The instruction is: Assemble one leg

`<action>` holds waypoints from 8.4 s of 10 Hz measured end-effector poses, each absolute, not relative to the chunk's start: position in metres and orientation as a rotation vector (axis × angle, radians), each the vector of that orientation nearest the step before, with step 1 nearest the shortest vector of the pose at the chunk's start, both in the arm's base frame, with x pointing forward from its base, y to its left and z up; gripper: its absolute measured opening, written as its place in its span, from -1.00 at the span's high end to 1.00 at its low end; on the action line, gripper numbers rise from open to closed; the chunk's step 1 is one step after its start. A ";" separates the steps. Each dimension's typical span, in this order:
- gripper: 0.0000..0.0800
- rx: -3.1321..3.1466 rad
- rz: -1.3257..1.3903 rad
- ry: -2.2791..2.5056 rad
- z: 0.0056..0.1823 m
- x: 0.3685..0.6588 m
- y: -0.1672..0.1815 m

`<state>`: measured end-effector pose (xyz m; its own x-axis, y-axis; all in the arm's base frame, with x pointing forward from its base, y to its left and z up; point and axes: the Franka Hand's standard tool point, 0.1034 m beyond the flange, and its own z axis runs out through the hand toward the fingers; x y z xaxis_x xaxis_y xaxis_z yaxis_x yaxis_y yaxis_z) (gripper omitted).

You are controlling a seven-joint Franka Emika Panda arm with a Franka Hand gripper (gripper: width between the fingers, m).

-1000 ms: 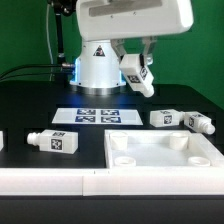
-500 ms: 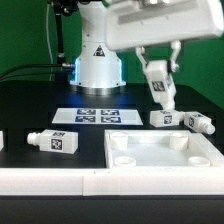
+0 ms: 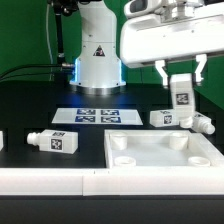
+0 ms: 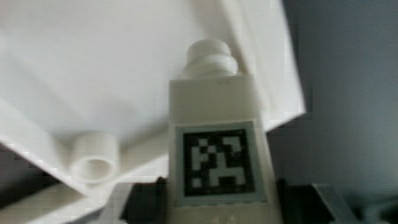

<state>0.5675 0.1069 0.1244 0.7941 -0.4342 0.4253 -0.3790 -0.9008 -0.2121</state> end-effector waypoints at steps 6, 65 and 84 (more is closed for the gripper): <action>0.27 -3.017 -0.831 0.247 0.143 0.612 0.065; 0.29 -2.349 -0.110 1.976 0.088 0.640 0.102; 0.28 -3.059 -0.150 0.567 0.084 0.649 0.114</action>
Offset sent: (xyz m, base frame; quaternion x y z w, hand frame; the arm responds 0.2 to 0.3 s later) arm 0.0354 -0.0493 0.0193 -0.0282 0.0114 -0.1792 0.9833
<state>0.6490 0.1138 0.0840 0.9291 -0.3587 0.0898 -0.3561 -0.9334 -0.0435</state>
